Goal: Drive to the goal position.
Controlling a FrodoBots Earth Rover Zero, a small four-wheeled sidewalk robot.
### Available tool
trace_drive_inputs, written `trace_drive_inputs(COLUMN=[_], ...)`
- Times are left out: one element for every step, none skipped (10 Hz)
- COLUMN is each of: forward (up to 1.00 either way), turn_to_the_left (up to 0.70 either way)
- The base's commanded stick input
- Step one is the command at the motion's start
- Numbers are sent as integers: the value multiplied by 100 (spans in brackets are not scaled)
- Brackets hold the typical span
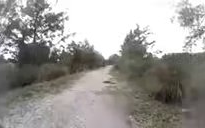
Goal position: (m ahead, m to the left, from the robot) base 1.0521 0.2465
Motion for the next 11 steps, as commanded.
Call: trace_drive_inputs(forward=[70,70,70,70,70,70,70,70,70,70,70], turn_to_the_left=[1,1,1,1,1,1,1,1,1,1,1])
